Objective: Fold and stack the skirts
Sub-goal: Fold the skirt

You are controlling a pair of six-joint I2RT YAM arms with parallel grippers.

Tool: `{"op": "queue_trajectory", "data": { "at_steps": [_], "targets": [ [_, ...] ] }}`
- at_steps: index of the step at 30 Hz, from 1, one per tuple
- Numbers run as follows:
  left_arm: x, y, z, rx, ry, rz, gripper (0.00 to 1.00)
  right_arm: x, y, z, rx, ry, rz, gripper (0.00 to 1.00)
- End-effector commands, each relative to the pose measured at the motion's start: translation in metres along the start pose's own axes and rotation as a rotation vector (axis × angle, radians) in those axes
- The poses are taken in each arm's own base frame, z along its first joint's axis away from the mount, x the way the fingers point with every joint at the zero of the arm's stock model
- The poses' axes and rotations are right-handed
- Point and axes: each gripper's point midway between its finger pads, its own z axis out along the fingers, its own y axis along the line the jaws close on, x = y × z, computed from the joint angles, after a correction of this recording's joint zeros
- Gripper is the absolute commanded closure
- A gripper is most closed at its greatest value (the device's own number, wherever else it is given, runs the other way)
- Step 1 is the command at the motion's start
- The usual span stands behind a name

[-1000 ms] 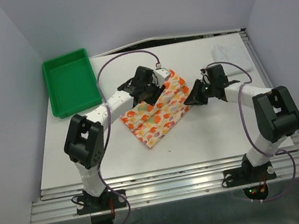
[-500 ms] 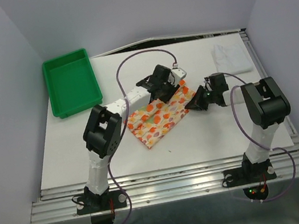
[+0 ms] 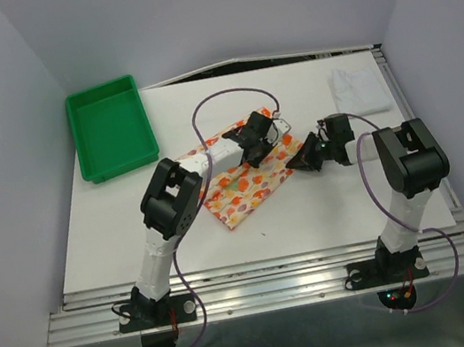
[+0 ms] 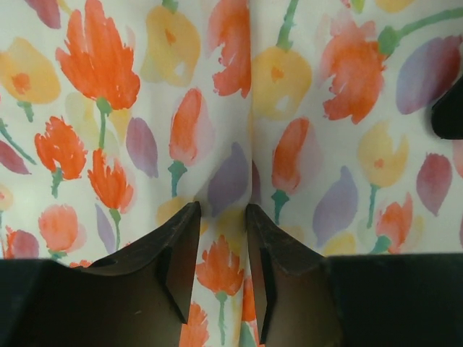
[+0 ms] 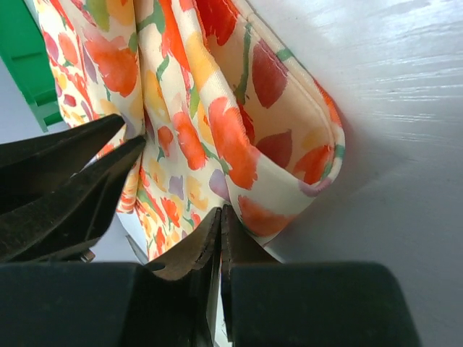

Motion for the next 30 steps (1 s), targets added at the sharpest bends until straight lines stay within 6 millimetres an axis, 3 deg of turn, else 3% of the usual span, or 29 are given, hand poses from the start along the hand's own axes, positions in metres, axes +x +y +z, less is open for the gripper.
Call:
{"op": "queue_trajectory", "data": {
  "at_steps": [1,5,8,13,19,30],
  "targets": [
    [-0.029,0.013,-0.015,-0.044,-0.065,0.004,0.7,-0.001,-0.016,0.005,0.035,-0.012,0.021,0.92],
    [-0.035,0.01,-0.022,-0.018,-0.063,-0.008,0.94,0.001,-0.018,0.006,0.038,-0.008,0.027,0.92],
    [-0.044,0.006,-0.034,0.014,-0.077,-0.015,1.0,0.001,-0.019,0.006,0.037,-0.007,0.036,0.93],
    [-0.049,-0.014,-0.048,0.076,-0.063,0.005,1.0,0.002,-0.018,0.007,0.029,-0.008,0.038,0.93],
    [-0.036,-0.047,-0.058,0.218,-0.009,-0.008,1.0,0.001,-0.017,0.005,0.028,-0.012,0.036,0.94],
    [-0.043,-0.074,-0.07,0.352,-0.005,-0.08,1.0,0.002,-0.018,0.006,0.031,-0.012,0.039,0.94]
  ]
}}
